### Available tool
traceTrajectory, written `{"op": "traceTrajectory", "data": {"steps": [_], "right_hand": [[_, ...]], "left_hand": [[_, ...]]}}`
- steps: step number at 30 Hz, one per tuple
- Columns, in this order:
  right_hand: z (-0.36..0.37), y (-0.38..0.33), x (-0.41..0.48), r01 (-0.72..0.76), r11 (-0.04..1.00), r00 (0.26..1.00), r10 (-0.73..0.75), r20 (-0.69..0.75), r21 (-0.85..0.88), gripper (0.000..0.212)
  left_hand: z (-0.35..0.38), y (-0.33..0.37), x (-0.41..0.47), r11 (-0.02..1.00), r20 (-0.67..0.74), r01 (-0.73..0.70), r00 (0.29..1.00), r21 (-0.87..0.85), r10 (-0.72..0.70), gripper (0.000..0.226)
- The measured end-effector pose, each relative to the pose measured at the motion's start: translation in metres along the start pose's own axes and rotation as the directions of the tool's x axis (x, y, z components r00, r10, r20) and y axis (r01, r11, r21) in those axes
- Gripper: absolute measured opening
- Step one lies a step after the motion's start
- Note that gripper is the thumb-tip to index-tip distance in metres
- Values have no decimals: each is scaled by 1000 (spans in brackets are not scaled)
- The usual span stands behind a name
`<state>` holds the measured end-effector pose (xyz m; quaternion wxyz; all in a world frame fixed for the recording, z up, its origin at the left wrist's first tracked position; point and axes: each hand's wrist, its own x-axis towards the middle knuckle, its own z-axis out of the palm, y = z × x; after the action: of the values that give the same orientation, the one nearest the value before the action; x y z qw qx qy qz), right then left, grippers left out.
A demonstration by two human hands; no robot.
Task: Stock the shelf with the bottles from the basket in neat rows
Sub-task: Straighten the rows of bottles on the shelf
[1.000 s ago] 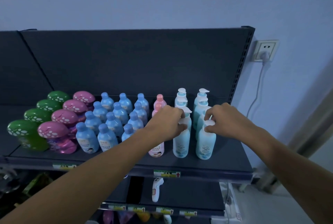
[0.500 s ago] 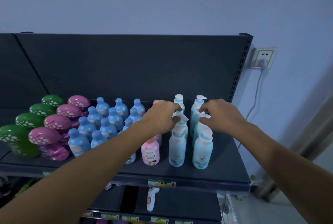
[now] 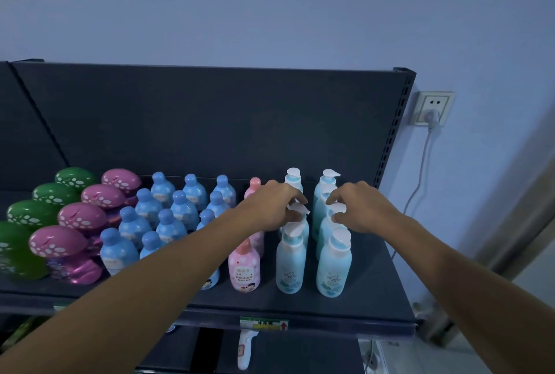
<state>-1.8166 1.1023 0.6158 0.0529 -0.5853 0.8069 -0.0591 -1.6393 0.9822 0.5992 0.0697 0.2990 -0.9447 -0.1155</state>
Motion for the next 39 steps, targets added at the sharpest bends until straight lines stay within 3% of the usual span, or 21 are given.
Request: {"op": "traceTrajectory", "data": {"steps": [4, 15, 23, 31, 39], "right_hand": [[6, 2, 5, -19, 999, 1000, 20, -3, 47, 35], [7, -1, 10, -53, 990, 997, 59, -43, 132, 29], [2, -2, 11, -75, 993, 997, 76, -2, 95, 33], [-16, -1, 19, -118, 979, 975, 146, -167, 168, 20], [-9, 1, 30, -163, 967, 964, 199, -178, 198, 18]], "left_hand": [[3, -2, 3, 999, -24, 25, 999, -38, -26, 28], [1, 2, 3, 997, -53, 43, 998, 64, -40, 31], [0, 2, 3, 994, -50, 54, 998, 90, -49, 32], [0, 0, 2, 996, -57, 89, 994, 21, -88, 23], [-8, -5, 1, 998, 6, 57, 998, -37, -57, 37]]}}
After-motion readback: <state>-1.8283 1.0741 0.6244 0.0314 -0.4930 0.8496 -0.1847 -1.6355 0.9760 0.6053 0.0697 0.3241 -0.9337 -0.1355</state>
